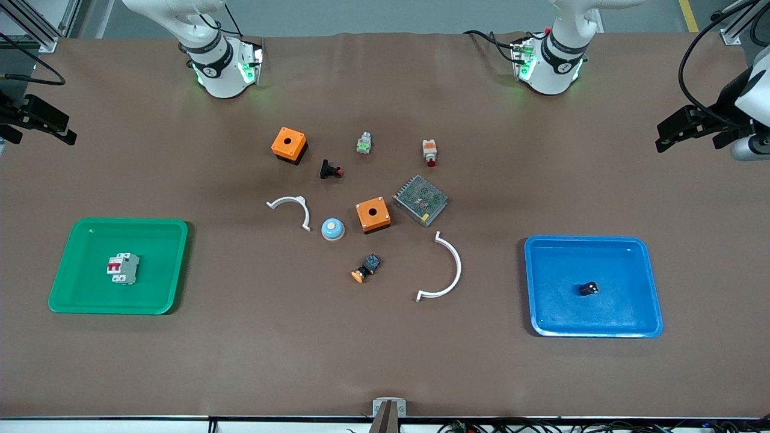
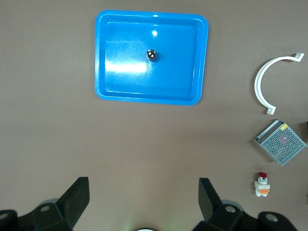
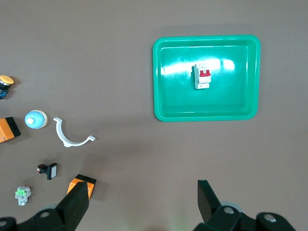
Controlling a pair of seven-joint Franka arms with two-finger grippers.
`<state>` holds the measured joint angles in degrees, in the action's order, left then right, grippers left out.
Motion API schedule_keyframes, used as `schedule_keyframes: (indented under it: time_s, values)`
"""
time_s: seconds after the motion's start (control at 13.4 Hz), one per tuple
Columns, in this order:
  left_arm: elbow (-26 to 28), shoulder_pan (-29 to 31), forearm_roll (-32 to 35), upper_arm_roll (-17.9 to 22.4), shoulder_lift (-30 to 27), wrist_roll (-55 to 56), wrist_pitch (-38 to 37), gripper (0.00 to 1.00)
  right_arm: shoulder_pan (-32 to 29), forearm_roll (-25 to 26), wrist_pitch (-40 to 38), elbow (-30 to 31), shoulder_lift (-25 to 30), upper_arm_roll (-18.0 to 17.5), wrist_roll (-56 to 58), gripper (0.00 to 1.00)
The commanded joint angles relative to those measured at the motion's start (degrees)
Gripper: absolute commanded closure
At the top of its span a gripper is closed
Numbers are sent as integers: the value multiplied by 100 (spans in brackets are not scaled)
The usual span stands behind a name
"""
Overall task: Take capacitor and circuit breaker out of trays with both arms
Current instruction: 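Reach the right gripper to the breaker while the left gripper reaches the capacitor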
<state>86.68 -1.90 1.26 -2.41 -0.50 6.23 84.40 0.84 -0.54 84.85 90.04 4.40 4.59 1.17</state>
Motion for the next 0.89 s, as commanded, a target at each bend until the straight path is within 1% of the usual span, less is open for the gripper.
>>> schedule_keyframes:
  time_s: [0.0, 0.15, 0.3, 0.45, 0.52, 0.67, 0.82]
  values:
    - [-90, -4, 6, -5, 23, -87, -11, 0, 4, 107, 5, 128, 122, -11, -99, 0]
    - [-99, 40, 15, -5, 67, -122, -3, 0, 4, 107, -4, 128, 122, -11, -99, 0]
    - [-99, 75, 68, 13, 234, -122, 41, 0, -4, 107, 5, 119, 122, -11, -99, 0]
    - [-151, 67, 94, 30, 567, -122, 260, 0, -5, 107, 5, 32, 105, -11, -90, 0]
    - [-152, 58, 164, 30, 734, -122, 470, 0, -22, 116, 14, 22, -9, -2, -81, 0]
    - [-38, 58, 470, 22, 1138, -9, 928, 0, -109, 159, 110, -13, -578, 16, -73, 0]
    - [50, 93, 569, 30, 1630, 27, 1515, 0, -276, 116, 687, -145, -1202, 16, 50, 0]
